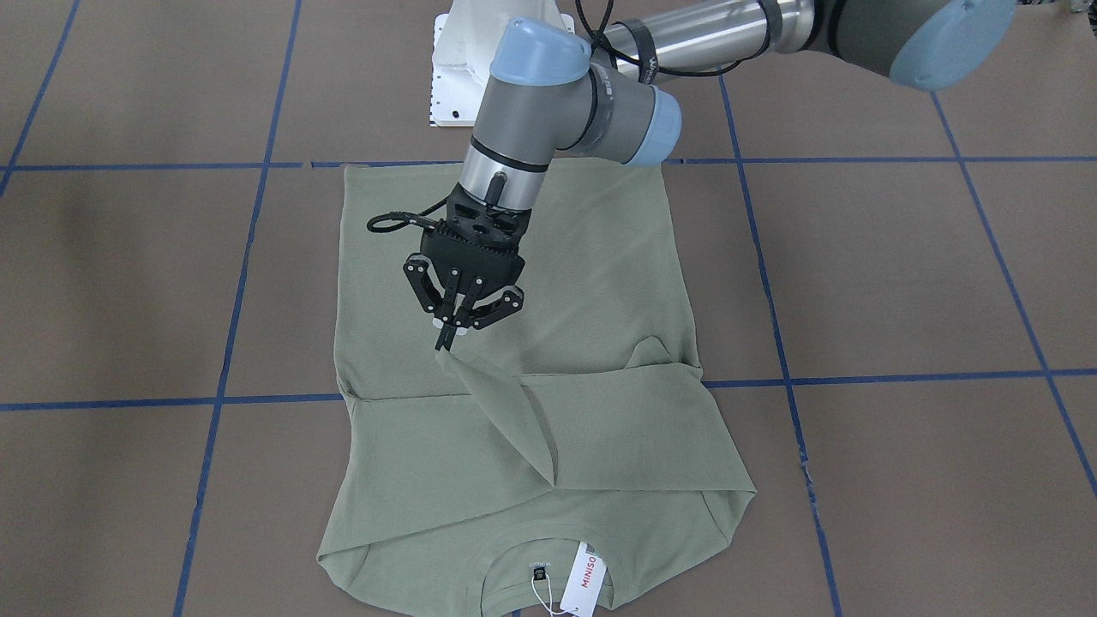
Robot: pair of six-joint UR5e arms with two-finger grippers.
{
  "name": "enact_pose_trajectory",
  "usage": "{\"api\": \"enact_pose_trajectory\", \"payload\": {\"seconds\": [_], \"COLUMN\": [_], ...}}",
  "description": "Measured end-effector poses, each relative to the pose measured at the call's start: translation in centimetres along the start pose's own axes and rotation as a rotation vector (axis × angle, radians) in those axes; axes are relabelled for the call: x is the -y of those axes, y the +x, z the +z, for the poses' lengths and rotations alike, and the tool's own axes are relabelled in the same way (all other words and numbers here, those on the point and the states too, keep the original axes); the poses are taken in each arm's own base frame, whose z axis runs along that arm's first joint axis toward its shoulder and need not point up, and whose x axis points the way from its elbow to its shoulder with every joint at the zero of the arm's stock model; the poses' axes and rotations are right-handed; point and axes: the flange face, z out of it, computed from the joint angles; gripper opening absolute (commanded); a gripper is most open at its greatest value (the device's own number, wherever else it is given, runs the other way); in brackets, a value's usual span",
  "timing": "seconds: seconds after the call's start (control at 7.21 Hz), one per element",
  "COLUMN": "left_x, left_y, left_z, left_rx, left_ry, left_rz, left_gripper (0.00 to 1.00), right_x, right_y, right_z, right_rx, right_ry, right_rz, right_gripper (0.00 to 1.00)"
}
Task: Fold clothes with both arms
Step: 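Fold the held sleeve across the shirt chest with the left gripper, release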
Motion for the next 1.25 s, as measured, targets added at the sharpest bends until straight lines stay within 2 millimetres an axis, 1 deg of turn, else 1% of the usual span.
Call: {"api": "enact_pose_trajectory", "payload": {"seconds": [0.14,0.28,0.42,0.56,0.69,0.83,0.97,1.25], "left_x": [-2.8,-4.7,-5.7,-5.9,-5.7,-5.7,-5.6,-4.9], "left_y": [0.9,1.6,2.8,4.5,5.8,6.3,6.4,6.0], "left_z": [2.0,3.1,3.5,4.0,4.5,4.7,4.7,4.4], "left_rx": [-0.029,-0.047,-0.061,-0.070,-0.073,-0.075,-0.083,-0.105], "left_ry": [0.021,0.024,0.020,0.014,0.009,0.008,0.012,0.021], "left_rz": [0.049,0.087,0.110,0.120,0.124,0.125,0.120,0.094], "left_gripper": [0.00,0.00,0.00,0.04,0.99,1.00,1.00,1.00], "right_x": [0.0,0.0,0.0,0.0,0.0,0.0,0.1,0.7], "right_y": [0.0,0.1,0.1,0.2,0.2,0.2,0.2,-0.3], "right_z": [0.0,0.0,-0.1,-0.1,0.0,0.0,-0.1,-0.3], "right_rx": [-0.001,-0.001,-0.002,-0.002,-0.003,-0.003,-0.003,0.003], "right_ry": [0.001,0.001,0.001,0.001,0.001,0.000,0.002,0.039], "right_rz": [0.001,0.002,0.003,0.003,0.004,0.005,0.008,-0.018], "right_gripper": [1.00,1.00,1.00,1.00,1.00,1.00,1.00,1.00]}}
